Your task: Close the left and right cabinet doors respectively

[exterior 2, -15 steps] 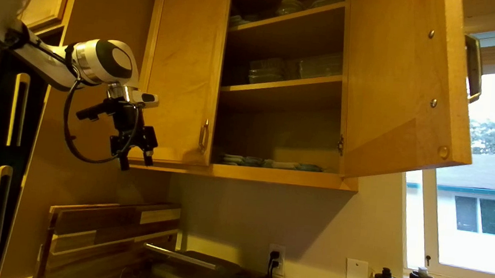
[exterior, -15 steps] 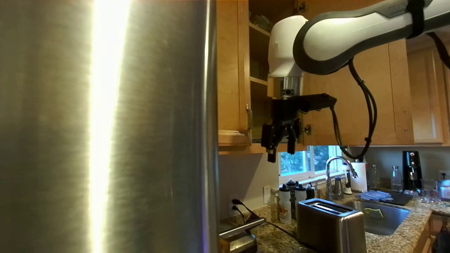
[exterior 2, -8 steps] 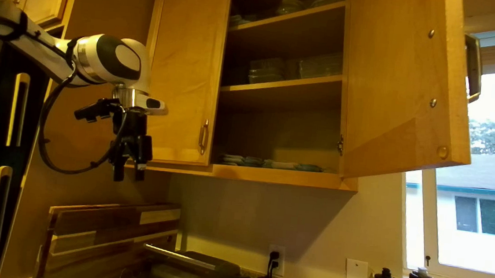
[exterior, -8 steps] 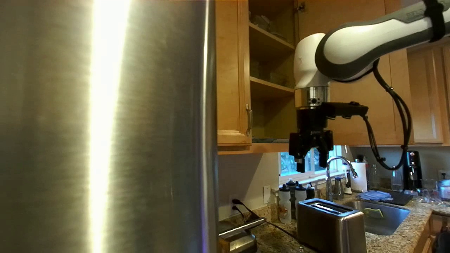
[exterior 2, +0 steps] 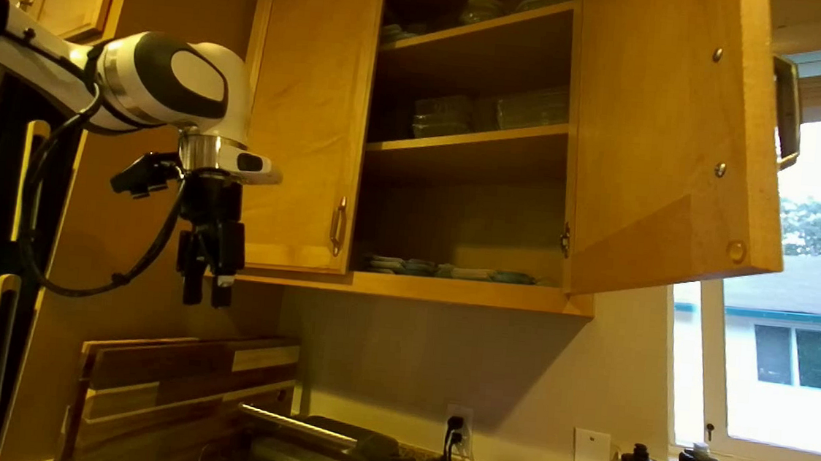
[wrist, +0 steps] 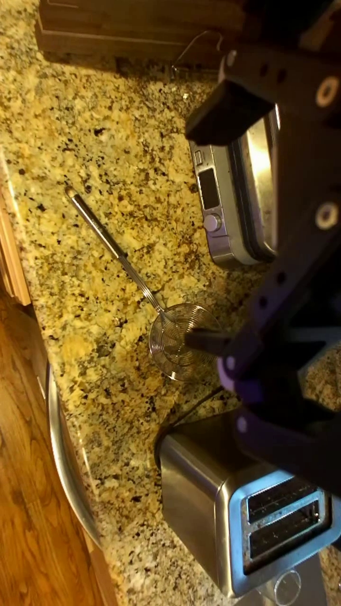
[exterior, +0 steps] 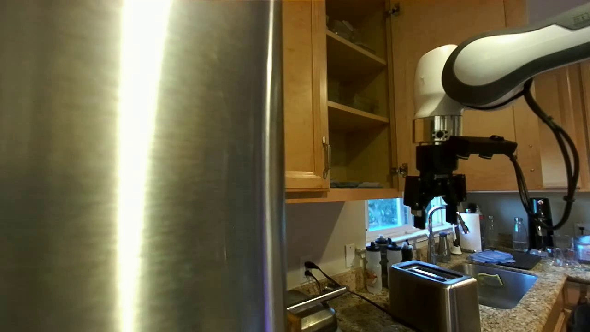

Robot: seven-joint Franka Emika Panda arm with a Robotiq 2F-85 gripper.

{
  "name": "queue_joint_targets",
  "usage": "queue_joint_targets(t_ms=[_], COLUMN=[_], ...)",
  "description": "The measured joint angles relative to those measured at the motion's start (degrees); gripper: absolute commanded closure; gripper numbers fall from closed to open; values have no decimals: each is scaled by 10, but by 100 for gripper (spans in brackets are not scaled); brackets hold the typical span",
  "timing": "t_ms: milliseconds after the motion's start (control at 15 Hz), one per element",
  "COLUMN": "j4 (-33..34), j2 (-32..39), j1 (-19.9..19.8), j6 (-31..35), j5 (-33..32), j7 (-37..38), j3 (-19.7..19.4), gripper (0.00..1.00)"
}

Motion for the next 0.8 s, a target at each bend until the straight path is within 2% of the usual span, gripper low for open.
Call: queue_joint_targets(t_ms=[467, 800], j4=[4, 18], j2=[10, 11], j1=[-5, -41], j6=[0, 0], j5=[-7, -39], j7=[-12, -88], j3=[-5, -66], gripper=[0, 0])
